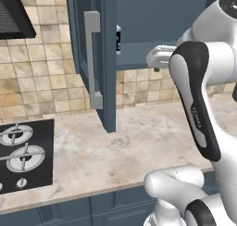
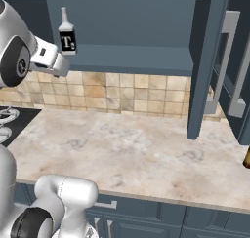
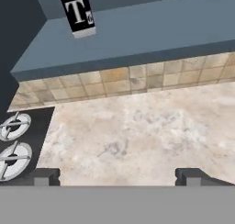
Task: Sort all alcoholic drinks to one cabinet, and non-alcoholic drinks to the other.
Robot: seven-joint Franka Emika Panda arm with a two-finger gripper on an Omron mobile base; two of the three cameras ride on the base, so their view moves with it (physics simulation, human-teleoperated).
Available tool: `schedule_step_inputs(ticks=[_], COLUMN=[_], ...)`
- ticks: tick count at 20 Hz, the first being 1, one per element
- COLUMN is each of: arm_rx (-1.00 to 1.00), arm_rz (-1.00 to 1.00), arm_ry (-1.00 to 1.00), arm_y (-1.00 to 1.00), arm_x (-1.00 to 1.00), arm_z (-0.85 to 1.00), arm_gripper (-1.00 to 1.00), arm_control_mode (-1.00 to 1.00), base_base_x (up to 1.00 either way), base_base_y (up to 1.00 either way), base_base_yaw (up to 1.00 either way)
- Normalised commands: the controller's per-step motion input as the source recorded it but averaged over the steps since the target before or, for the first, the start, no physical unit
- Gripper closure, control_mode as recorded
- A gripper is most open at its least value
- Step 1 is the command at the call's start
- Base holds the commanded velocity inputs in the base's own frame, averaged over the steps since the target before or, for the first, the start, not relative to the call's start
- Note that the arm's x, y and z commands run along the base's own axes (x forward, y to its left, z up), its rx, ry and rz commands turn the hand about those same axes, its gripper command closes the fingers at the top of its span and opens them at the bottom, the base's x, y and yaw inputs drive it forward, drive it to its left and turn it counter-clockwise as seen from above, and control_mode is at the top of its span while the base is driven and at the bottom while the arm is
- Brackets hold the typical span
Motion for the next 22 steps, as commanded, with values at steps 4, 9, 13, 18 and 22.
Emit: schedule_step_inputs(ticks=[4, 9, 13, 18, 22], arm_rx=[-0.02, -0.02, 0.00, 0.00, 0.00], arm_rz=[-0.01, 0.00, 0.00, 0.00, 0.00], arm_ry=[0.12, 0.00, 0.00, -0.01, 0.00], arm_y=[-0.03, 0.00, 0.00, 0.00, 0.00], arm_x=[-0.36, -0.10, -0.10, -0.19, 0.00], arm_z=[-0.56, -0.45, -0.32, -0.11, 0.00], arm_gripper=[-1.00, -1.00, -1.00, -1.00, -1.00], arm_control_mode=[-1.00, -1.00, -1.00, 1.00, 1.00], base_base_x=[0.00, 0.00, 0.00, -0.55, -1.00], base_base_y=[0.00, 0.00, 0.00, -0.19, -0.77], base_base_yaw=[0.00, 0.00, 0.00, -0.01, -0.08])
